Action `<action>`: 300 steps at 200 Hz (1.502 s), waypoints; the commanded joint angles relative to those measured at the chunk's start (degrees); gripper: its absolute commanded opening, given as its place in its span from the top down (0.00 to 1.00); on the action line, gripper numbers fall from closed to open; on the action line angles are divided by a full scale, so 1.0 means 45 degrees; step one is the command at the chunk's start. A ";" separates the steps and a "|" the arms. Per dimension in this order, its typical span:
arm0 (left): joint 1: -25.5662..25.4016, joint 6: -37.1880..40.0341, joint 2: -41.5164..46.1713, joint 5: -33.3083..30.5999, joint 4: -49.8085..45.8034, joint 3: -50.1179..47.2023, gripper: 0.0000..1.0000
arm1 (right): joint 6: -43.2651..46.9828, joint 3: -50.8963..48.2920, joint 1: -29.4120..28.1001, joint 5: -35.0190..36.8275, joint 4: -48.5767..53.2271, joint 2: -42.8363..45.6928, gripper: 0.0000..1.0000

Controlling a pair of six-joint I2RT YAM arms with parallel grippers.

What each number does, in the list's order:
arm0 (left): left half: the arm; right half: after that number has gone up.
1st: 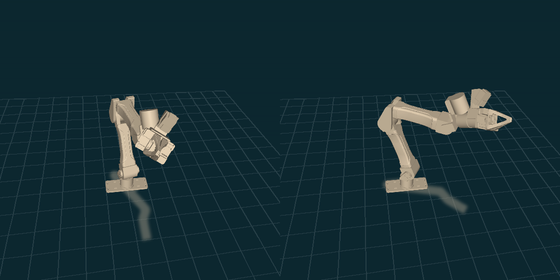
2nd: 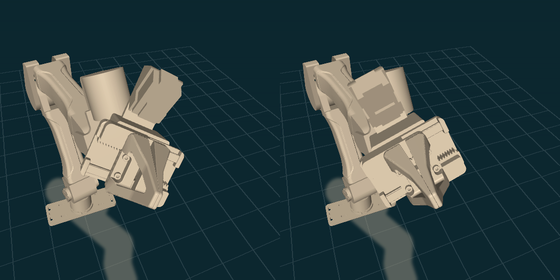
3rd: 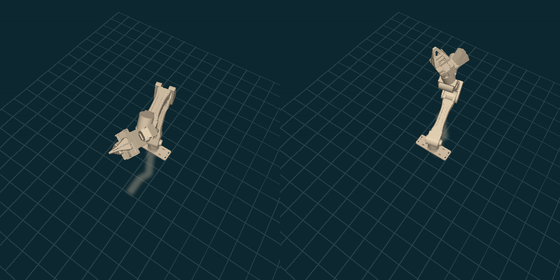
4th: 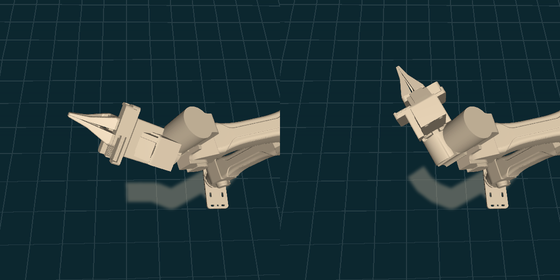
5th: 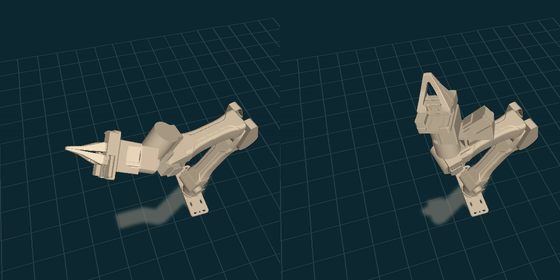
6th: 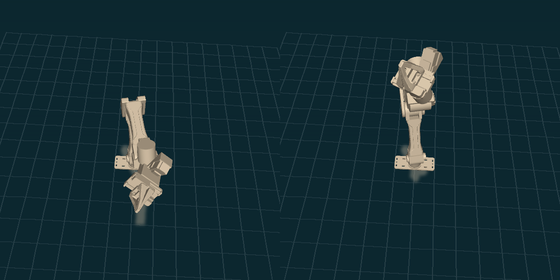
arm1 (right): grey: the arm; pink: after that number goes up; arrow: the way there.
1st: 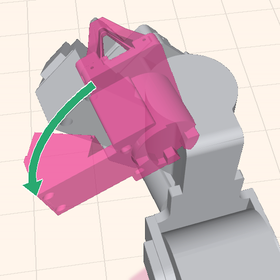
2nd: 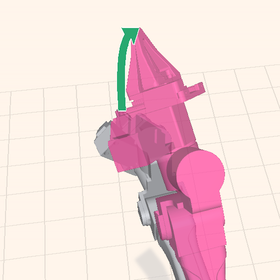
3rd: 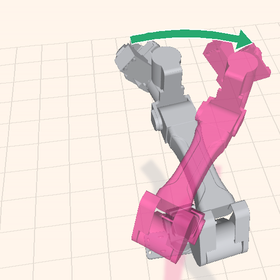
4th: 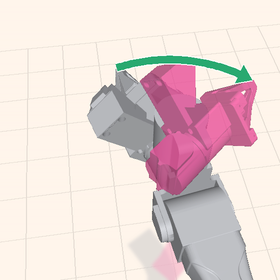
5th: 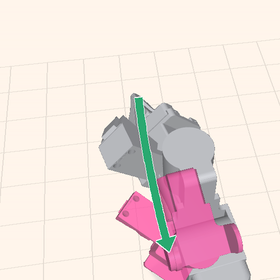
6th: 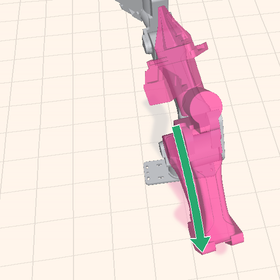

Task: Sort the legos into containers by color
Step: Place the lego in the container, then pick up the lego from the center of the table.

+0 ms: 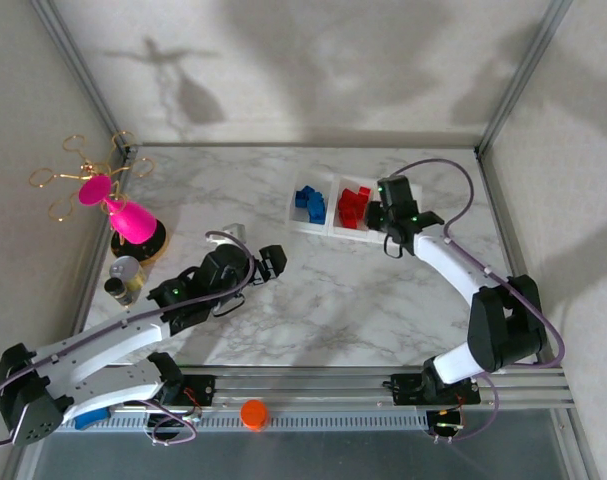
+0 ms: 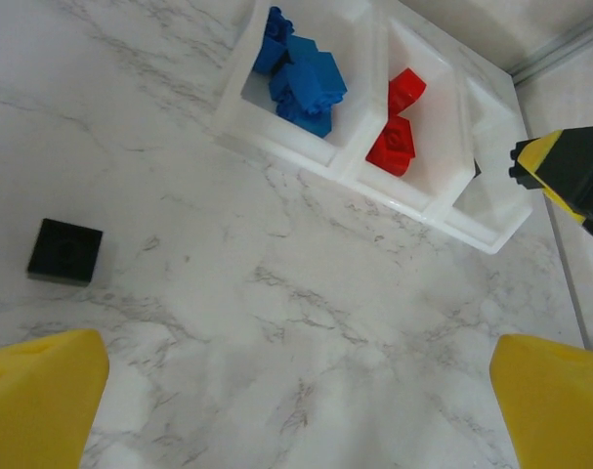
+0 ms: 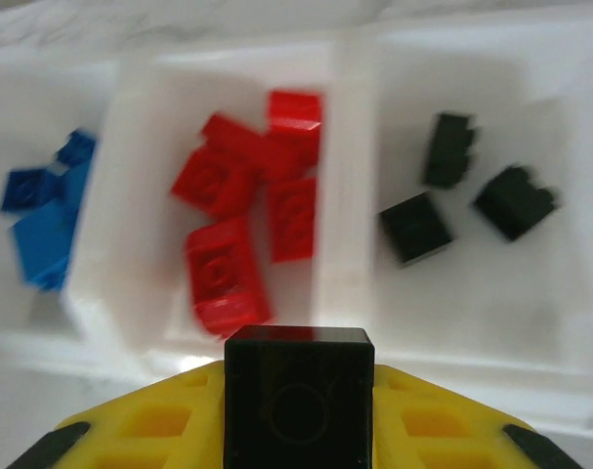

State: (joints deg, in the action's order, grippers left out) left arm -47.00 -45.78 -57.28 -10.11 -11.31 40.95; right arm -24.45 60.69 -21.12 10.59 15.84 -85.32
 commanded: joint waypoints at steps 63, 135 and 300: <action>-0.0121 0.0760 -0.1363 0.0392 0.1342 0.0797 0.00 | 0.1078 0.2471 0.1937 0.1143 -0.0644 -0.3471 0.71; -0.0102 0.0742 -0.0870 0.0104 0.1146 0.0627 0.00 | 0.1178 0.3226 0.2023 0.0851 -0.0399 -0.3885 0.50; -0.0082 -0.0670 0.2880 -0.1461 -0.1758 -0.0897 0.00 | -0.0905 0.1045 -0.4960 -0.0217 -0.0181 -0.1362 0.37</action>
State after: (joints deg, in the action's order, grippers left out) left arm -47.16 -46.41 -47.81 -13.69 -14.00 38.98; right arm -24.97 65.93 -37.39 8.86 15.90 -90.39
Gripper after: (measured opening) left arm 0.994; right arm 0.628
